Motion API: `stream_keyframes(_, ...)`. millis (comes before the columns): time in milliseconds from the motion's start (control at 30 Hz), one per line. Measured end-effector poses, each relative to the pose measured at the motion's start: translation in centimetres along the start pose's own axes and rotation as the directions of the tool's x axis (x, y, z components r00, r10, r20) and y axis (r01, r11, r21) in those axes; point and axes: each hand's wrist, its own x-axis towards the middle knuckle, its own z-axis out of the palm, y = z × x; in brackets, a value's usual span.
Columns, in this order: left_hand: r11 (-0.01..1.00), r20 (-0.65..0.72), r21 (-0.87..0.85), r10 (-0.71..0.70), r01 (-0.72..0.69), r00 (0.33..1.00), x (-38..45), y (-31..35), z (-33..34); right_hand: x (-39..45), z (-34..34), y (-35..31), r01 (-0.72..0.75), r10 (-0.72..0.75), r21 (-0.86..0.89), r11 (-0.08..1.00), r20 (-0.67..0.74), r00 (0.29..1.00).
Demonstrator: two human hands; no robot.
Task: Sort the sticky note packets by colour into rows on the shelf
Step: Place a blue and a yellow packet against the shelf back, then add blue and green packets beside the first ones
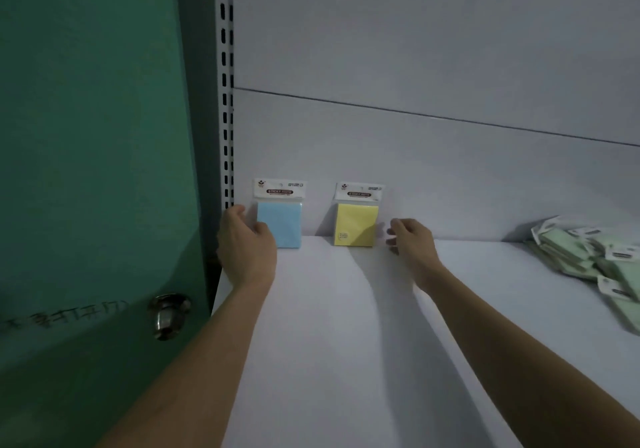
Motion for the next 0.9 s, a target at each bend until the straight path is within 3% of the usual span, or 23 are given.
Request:
stream_keyframes(133,0.99,-0.004,0.107,0.088,-0.087,0.996,-0.9,2.8,-1.4,-2.1,-5.5,-1.6,0.125,-0.105,-0.252,0.96,0.09,0.99)
stream_keyframes(233,0.952,0.116,0.185,0.227,-0.245,0.967,-3.7,6.9,-1.7,-4.4,-10.6,-2.2,0.211,-0.154,-0.428,0.879,0.165,0.974)
stream_keyframes(400,0.869,0.55,0.246,0.24,-0.43,0.8,-12.9,13.4,0.6,-8.2,-20.2,-1.4,0.246,-0.167,-0.608,0.755,0.185,0.969)
stream_keyframes(567,0.836,0.699,0.187,0.256,-0.516,0.668,-25.6,18.9,4.0,-13.1,-32.1,1.1,0.249,-0.107,-0.691,0.678,0.242,0.964)
stream_keyframes(700,0.843,0.759,0.133,0.252,-0.522,0.601,-33.8,22.5,6.2,-16.5,-41.6,4.3,0.173,-0.007,-0.722,0.67,0.226,0.974)
stream_keyframes(900,0.922,0.809,-0.027,0.248,-0.387,0.533,-44.4,23.0,9.4,-18.5,-50.4,8.7,0.073,0.025,-0.654,0.753,0.14,0.99)
